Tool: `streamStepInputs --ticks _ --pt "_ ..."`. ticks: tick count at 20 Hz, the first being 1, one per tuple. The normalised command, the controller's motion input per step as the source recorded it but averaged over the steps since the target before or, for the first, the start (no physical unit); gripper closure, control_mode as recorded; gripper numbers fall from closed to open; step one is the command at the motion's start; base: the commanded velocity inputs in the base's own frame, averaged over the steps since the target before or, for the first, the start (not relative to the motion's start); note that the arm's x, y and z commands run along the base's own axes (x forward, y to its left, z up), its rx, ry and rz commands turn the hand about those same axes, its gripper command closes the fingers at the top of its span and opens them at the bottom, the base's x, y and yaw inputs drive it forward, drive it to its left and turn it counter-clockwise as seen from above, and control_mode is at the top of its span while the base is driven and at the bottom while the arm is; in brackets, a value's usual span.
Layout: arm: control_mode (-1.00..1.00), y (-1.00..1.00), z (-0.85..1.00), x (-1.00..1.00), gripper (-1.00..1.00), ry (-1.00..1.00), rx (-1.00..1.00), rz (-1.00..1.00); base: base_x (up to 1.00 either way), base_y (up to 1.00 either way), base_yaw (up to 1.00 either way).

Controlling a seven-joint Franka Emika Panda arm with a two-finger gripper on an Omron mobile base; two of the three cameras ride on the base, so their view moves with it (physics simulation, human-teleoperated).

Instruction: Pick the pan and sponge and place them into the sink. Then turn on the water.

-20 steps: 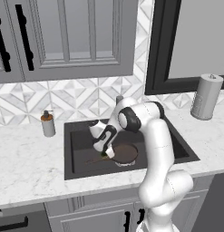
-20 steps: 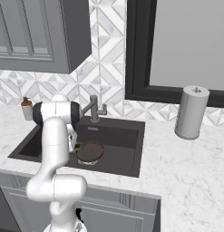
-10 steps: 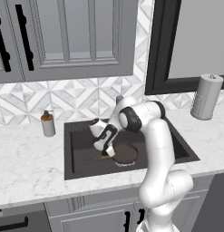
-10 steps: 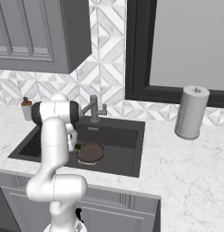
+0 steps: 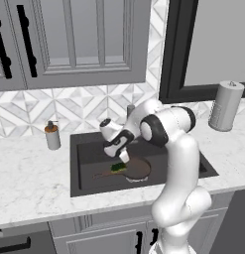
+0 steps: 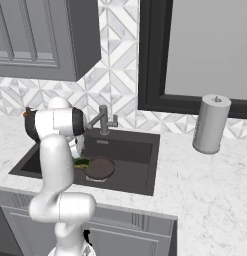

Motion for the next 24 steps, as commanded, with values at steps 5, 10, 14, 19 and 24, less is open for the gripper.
streamStepInputs --ticks 5,10,14,19,24 --pt "-1.0 -0.01 0.84 -0.67 -1.0 -0.03 -0.01 0.01 0.0 0.0 0.0" --pt "-1.0 -0.19 0.95 -0.78 -1.0 -0.03 0.0 0.11 0.0 0.0 0.0" --pt "-1.0 -0.36 0.89 -0.89 -1.0 0.0 -0.01 0.2 0.0 0.0 0.0" --pt "-1.0 -0.54 0.77 -1.0 -1.0 0.0 -0.03 0.24 0.0 0.0 0.0" --pt "-1.0 -0.73 0.68 -0.76 -1.0 0.0 -0.02 0.29 0.0 0.0 0.0"
